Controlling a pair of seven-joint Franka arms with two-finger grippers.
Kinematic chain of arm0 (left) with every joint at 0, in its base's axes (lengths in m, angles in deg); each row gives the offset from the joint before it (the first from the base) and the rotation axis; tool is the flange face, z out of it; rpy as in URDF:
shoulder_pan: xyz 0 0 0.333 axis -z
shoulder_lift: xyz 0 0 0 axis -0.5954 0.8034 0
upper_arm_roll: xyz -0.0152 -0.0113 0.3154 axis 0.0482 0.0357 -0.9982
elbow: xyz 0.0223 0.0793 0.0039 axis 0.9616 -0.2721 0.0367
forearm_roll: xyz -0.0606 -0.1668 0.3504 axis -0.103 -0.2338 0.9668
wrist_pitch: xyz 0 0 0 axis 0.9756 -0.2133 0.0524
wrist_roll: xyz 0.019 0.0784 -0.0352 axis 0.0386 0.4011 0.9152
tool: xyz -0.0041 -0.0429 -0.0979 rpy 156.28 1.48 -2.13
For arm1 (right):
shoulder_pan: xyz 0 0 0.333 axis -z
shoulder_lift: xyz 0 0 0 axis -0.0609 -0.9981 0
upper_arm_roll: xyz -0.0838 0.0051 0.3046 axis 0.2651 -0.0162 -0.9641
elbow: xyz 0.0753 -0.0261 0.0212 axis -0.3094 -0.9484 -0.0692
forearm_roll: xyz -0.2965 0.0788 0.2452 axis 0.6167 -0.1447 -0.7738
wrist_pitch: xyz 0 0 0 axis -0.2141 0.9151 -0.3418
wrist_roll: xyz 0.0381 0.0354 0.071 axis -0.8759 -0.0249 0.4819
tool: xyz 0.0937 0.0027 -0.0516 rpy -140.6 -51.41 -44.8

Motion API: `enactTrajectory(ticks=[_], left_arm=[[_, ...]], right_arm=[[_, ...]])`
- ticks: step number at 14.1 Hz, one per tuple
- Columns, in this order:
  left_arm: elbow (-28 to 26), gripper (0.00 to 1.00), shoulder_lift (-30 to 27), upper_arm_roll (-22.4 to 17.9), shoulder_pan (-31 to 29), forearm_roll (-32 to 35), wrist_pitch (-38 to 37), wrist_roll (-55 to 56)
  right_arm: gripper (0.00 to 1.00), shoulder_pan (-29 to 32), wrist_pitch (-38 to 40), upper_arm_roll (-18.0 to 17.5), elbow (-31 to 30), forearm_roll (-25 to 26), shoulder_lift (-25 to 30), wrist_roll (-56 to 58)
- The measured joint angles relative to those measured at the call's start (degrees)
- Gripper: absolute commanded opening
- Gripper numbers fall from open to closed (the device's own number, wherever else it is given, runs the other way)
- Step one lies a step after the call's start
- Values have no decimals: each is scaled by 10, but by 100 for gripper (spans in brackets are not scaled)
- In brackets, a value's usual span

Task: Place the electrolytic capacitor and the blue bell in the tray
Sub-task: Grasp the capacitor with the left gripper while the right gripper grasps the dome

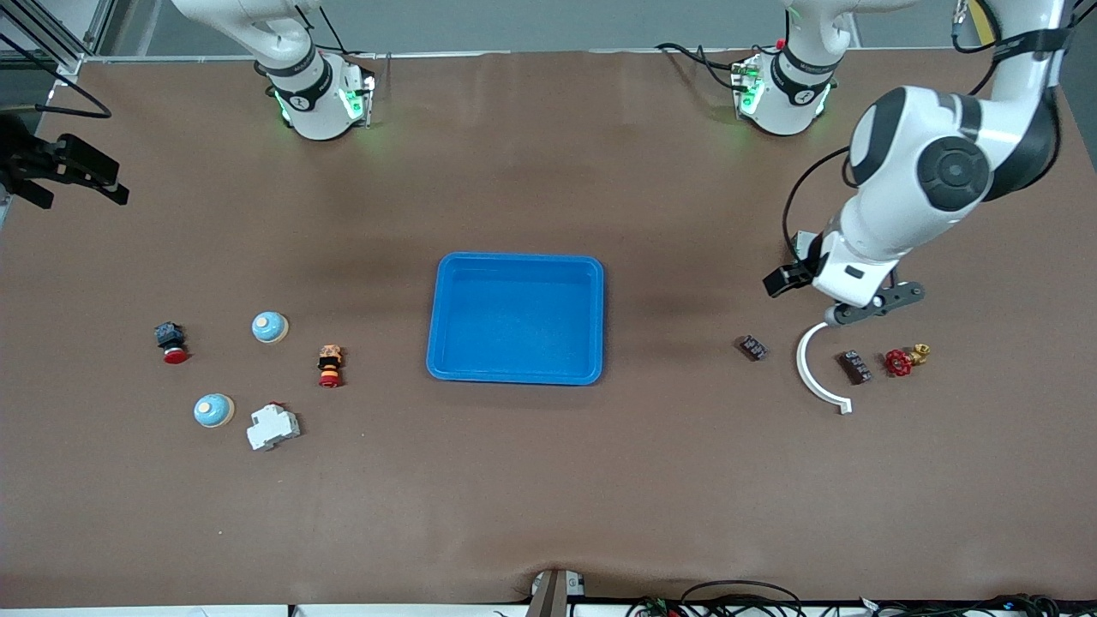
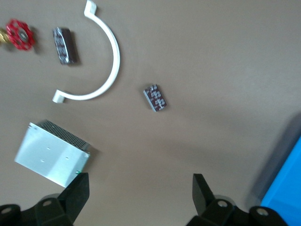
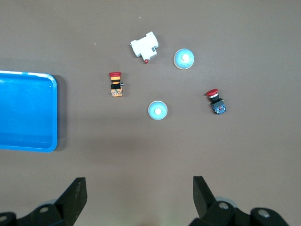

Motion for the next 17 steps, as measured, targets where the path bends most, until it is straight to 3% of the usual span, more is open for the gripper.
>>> enactTrajectory(ticks=[5, 8, 12, 17], left_arm=[[-92, 92, 3, 3, -1, 0, 119, 94], [-134, 77, 24, 3, -4, 0, 201, 135], [-147, 72, 61, 2, -6, 0, 259, 191], [-148, 72, 112, -4, -13, 10, 337, 208]], right_arm=[[100, 0, -11, 3, -1, 5, -42, 0], [100, 0, -42, 3, -6, 12, -91, 14], [100, 3, -144, 6, -55, 16, -145, 51], [100, 14, -275, 7, -141, 16, -192, 57]])
